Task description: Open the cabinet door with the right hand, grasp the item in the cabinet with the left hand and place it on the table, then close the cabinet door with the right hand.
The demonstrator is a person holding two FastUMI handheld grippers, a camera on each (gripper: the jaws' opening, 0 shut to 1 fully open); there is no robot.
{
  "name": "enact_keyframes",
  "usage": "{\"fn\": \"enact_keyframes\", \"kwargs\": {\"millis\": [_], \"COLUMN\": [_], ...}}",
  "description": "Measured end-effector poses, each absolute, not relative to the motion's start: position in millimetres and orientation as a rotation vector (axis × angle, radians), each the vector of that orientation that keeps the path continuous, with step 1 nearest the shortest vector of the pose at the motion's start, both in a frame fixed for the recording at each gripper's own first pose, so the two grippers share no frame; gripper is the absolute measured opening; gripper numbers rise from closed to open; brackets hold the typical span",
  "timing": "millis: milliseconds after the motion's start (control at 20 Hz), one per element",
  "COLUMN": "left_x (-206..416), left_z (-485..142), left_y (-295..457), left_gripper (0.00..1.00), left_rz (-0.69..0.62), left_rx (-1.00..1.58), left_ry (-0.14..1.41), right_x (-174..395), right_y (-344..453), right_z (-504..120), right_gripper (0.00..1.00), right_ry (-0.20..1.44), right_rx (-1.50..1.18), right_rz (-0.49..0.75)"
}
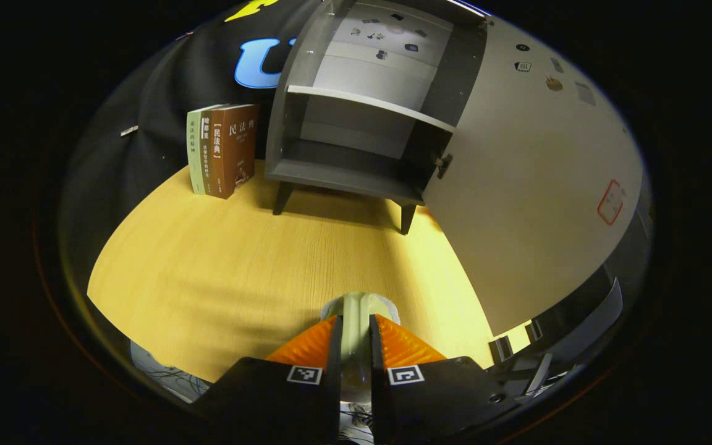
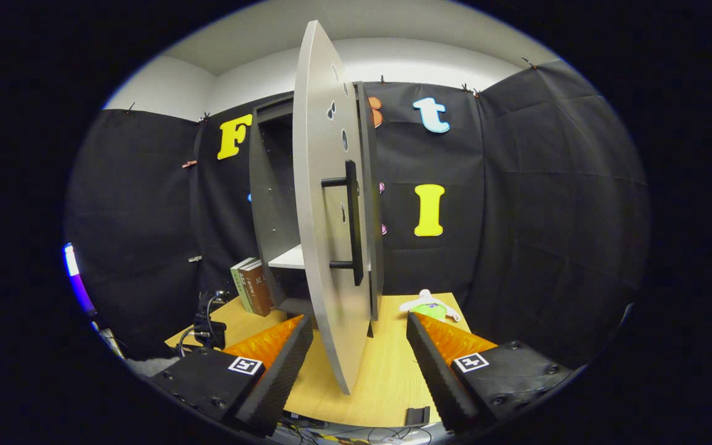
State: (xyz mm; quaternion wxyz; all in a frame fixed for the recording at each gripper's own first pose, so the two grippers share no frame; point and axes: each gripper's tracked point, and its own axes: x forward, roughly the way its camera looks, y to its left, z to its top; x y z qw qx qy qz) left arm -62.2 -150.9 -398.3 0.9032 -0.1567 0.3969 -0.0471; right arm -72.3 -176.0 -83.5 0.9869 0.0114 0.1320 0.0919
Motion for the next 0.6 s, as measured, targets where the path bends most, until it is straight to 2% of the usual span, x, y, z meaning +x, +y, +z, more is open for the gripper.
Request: {"fn": "enact_keyframes", "kwargs": {"millis": [300,400,550,600], "left_x": [-76,-80,-85,-85], "left_z": [-449,-465,-483,-486], "left_y": [-176,-176,-167,-166], "left_gripper": [0.26,0.24,0.28,0.27], "left_rz": [-0.098,-0.061,-0.009,-0.003], "left_rx": [-0.313,-0.273,-0.232,-0.245], "left_ry": [0.824,0.845,0.860,0.869], "right_x": [-62,-58,-49,-47], "right_y": [-186,-193,-202,-204], "right_z": [-99,-101,-98,-99], "right_gripper": [0.96,0.96,0.97,0.97], "right_ry": [0.314,0.334,0.325,0.326], "right_rx": [0.021,0.040,0.041,0.037], "right_rz": [0.240,0.235,0.226,0.226]}}
